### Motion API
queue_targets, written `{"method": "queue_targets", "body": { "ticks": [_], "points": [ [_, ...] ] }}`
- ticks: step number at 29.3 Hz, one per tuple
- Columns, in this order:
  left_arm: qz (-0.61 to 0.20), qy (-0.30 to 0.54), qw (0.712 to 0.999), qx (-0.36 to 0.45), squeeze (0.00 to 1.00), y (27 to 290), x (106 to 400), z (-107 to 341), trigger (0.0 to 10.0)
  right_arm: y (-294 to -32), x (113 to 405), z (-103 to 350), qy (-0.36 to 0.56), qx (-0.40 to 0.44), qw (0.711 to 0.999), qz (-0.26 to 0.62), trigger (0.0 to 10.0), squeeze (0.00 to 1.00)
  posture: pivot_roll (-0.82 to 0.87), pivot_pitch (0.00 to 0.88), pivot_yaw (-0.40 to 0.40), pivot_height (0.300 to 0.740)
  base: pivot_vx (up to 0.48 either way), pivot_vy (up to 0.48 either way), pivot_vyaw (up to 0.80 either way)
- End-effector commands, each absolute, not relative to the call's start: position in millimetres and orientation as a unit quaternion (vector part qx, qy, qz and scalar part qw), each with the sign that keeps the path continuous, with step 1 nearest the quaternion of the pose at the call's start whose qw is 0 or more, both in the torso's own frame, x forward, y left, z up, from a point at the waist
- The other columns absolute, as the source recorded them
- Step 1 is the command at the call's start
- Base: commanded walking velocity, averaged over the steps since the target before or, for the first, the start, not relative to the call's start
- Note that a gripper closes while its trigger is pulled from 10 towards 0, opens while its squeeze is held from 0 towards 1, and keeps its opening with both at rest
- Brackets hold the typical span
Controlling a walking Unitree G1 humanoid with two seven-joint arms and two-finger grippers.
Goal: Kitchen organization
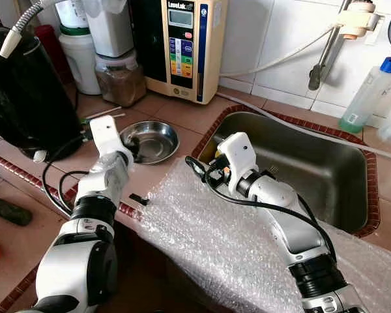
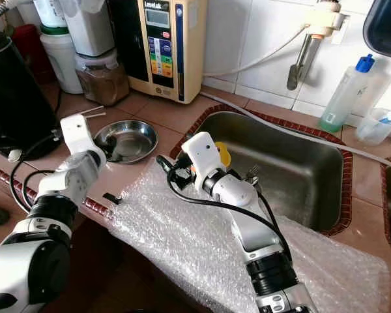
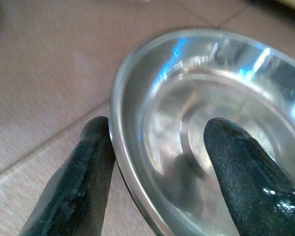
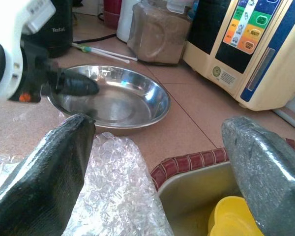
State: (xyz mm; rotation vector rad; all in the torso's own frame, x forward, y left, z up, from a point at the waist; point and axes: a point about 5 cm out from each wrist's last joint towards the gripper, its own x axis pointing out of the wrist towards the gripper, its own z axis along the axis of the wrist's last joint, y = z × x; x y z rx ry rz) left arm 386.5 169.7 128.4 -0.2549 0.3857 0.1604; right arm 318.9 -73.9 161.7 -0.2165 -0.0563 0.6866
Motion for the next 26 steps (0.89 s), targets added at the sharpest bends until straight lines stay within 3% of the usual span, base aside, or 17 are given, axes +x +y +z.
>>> {"method": "queue_targets", "body": {
  "ticks": [1,8,9,10,11,26],
  "points": [
    [0.084,0.194,0.969,-0.124,0.0,170.7,386.7,127.8,10.0,-73.5,320.4,162.6,-0.025,-0.11,0.935,0.337,10.0,0.18,0.07,0.0,0.013,0.74,0.0,0.0,0.0],
    [0.088,0.206,0.965,-0.135,0.0,172.8,384.4,122.6,10.0,-74.8,319.3,161.6,-0.023,-0.11,0.935,0.336,10.0,0.19,0.07,0.0,0.009,0.74,0.0,0.0,0.0],
    [0.088,0.207,0.964,-0.138,0.0,173.2,384.0,121.6,8.7,-74.9,319.2,161.4,-0.023,-0.11,0.935,0.336,10.0,0.19,0.07,0.0,0.009,0.74,0.0,0.0,0.0],
    [0.091,0.209,0.963,-0.145,0.0,173.5,383.6,119.9,2.2,-74.6,319.4,161.5,-0.023,-0.11,0.935,0.337,10.0,0.19,0.07,0.0,0.008,0.74,0.0,0.0,0.0],
    [0.089,0.208,0.963,-0.149,0.0,172.9,383.7,119.9,0.0,-74.3,319.9,162.2,-0.023,-0.11,0.935,0.337,10.0,0.18,0.07,0.0,0.008,0.74,0.0,0.0,0.0],
    [0.09,0.201,0.965,-0.14,0.0,174.6,384.0,120.4,0.0,-75.7,320.4,161.3,-0.021,-0.11,0.936,0.335,10.0,0.18,0.07,0.0,0.009,0.74,0.0,0.0,0.0]
  ]
}}
